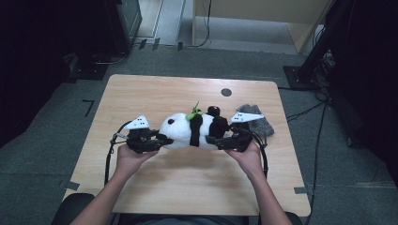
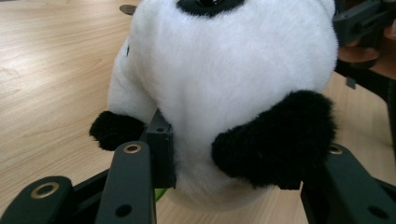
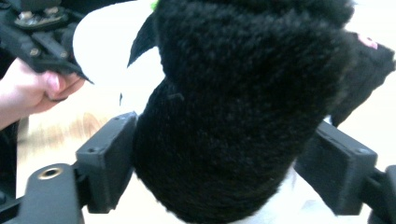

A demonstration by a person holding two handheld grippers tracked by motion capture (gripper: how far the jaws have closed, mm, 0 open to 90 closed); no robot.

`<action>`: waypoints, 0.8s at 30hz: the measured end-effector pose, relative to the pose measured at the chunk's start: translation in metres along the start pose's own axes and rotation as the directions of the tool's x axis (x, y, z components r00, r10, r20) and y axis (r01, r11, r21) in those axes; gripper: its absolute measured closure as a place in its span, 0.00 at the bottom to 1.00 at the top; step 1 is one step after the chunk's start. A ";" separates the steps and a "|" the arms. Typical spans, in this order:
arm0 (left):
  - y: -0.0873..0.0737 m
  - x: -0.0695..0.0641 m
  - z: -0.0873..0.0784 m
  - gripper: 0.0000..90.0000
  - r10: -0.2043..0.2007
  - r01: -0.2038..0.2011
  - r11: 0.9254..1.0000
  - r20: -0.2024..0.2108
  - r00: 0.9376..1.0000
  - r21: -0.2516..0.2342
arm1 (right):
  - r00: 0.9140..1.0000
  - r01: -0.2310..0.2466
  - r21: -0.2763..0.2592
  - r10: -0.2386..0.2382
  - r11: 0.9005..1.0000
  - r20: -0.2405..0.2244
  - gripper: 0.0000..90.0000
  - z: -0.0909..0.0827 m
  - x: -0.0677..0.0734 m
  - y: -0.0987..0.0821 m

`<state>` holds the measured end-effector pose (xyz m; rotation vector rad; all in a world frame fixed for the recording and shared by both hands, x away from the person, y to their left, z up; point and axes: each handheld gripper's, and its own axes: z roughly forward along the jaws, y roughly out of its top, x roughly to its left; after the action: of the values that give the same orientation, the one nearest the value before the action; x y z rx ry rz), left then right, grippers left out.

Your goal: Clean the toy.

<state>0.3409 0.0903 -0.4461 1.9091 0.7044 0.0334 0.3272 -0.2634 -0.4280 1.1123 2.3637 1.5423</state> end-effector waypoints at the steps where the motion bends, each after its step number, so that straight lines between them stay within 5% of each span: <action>1: 0.001 0.000 -0.001 0.60 -0.003 0.003 1.000 0.010 1.000 0.005 | 1.000 0.013 -0.011 -0.013 1.000 -0.005 0.17 -0.001 -0.001 -0.001; 13: 0.008 0.007 -0.012 0.60 -0.006 0.006 1.000 0.029 1.000 0.005 | 0.999 0.049 -0.092 -0.049 0.995 0.002 0.01 -0.014 -0.008 -0.012; 21: 0.010 0.012 -0.015 0.60 -0.026 0.026 1.000 0.022 0.999 0.004 | 0.997 0.074 -0.051 -0.075 0.996 -0.015 0.01 -0.009 -0.012 -0.022; 24: 0.011 0.014 -0.018 0.60 -0.047 0.047 0.999 0.050 0.998 -0.011 | 0.997 0.079 -0.037 -0.079 0.996 -0.018 0.01 -0.006 -0.012 -0.025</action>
<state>0.3519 0.1087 -0.4330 1.8751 0.7134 -0.0394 0.3203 -0.2802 -0.4491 0.9885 2.3521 1.5695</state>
